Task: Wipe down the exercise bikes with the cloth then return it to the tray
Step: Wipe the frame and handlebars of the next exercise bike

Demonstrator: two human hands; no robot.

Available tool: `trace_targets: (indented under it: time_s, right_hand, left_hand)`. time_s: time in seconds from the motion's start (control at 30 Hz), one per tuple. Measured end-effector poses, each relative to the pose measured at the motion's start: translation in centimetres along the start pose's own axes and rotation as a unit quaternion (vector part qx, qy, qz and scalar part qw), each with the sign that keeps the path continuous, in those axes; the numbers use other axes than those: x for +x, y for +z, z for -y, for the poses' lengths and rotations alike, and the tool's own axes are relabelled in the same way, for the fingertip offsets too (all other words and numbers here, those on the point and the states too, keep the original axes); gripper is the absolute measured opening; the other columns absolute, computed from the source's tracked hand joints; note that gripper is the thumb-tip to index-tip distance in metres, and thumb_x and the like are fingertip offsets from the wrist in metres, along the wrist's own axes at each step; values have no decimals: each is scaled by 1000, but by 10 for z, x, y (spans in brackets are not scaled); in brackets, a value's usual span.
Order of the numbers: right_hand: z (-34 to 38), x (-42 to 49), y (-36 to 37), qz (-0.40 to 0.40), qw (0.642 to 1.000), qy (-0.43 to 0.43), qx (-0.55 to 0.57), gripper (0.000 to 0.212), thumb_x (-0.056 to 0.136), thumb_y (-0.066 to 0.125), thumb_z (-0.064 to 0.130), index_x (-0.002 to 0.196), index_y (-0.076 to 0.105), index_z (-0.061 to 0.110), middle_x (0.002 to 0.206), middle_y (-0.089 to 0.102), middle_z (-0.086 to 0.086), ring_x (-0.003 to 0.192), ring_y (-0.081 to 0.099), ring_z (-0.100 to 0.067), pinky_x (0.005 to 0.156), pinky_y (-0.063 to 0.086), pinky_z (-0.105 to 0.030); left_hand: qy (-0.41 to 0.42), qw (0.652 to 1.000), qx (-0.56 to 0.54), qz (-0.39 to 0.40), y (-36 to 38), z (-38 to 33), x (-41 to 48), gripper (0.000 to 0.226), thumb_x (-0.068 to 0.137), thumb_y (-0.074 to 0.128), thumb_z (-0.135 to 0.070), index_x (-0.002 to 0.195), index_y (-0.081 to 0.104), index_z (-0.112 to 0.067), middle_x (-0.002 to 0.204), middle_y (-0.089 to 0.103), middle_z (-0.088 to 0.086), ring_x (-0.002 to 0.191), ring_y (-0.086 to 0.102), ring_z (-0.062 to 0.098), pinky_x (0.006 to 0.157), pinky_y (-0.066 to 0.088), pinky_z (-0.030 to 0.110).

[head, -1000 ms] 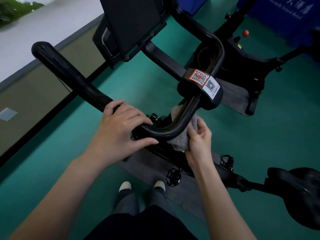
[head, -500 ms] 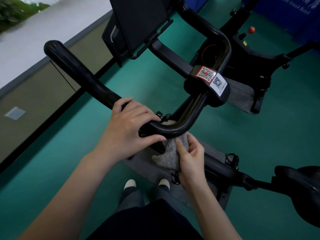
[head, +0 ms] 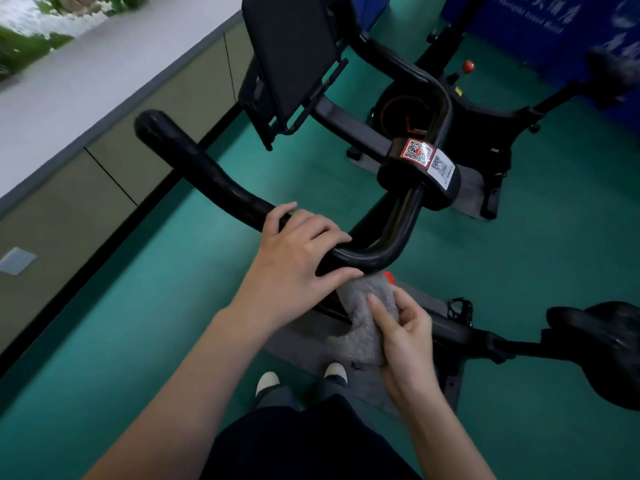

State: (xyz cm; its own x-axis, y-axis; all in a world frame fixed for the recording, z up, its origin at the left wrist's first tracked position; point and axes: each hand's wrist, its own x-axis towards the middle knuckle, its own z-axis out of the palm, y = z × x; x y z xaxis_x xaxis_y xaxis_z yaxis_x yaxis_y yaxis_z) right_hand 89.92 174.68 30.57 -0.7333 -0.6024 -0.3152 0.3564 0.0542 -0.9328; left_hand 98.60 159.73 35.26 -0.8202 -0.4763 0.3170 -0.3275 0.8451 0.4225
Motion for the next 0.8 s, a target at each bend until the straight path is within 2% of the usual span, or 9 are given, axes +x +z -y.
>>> trace_targets:
  time_s: [0.13, 0.23, 0.4, 0.47, 0.6, 0.7, 0.8]
  right_hand:
    - [14, -10, -10, -90, 993, -60, -40, 12, 89, 61, 4, 99, 67, 6, 98, 71, -20, 88, 66, -30, 82, 54, -47]
    - [25, -18, -13, -89, 984, -116, -100, 15, 89, 63, 8, 91, 70, 22, 91, 73, -7, 85, 69, -23, 80, 56, -42]
    - [40, -24, -8, -22, 976, -171, -134, 13, 86, 64, 21, 91, 70, 31, 88, 73, 3, 81, 68, -14, 70, 55, -26]
    - [44, -24, -6, 9, 972, -180, -150, 12, 86, 63, 22, 92, 69, 32, 88, 72, 3, 82, 68, -16, 71, 56, -29]
    - [46, -24, -8, 82, 964, -189, -167, 19, 91, 62, 11, 92, 69, 29, 89, 72, 1, 83, 68, -20, 74, 57, -37]
    - [44, -25, -17, 139, 957, -181, -179, 17, 91, 62, 11, 95, 68, 26, 90, 72, 0, 83, 69, -20, 74, 58, -40]
    - [41, -27, -29, 192, 943, -182, -201, 18, 91, 63, 12, 93, 68, 29, 88, 72, 2, 81, 69, -19, 72, 58, -41]
  left_hand:
    - [27, 999, -21, -2, -5, 3, -3, 37, 82, 65, -46, 105, 69, -18, 103, 64, -5, 102, 58, 17, 108, 21, 34]
    - [41, 999, -26, -7, -12, 4, -9, 33, 83, 67, -40, 106, 69, -16, 107, 63, -3, 106, 57, 17, 108, 22, 34]
    - [8, 999, -16, -29, -31, 4, -33, 30, 86, 65, -38, 106, 69, -17, 110, 63, -3, 108, 56, 18, 103, 28, 34]
    - [-10, 999, -17, -31, -36, 2, -46, 27, 86, 66, -35, 105, 69, -16, 109, 64, -3, 107, 57, 19, 98, 35, 36]
    - [-67, 997, -5, -30, -40, -8, -74, 27, 87, 63, -34, 105, 69, -15, 104, 65, -2, 99, 59, 19, 87, 45, 41]
    - [-142, 990, 25, -7, -33, -21, -101, 34, 89, 60, -39, 113, 65, -15, 110, 63, -1, 105, 57, 19, 93, 44, 42]
    - [-218, 974, 62, 27, -19, -41, -134, 44, 90, 54, -44, 125, 58, -20, 124, 58, -5, 118, 51, 16, 102, 34, 33]
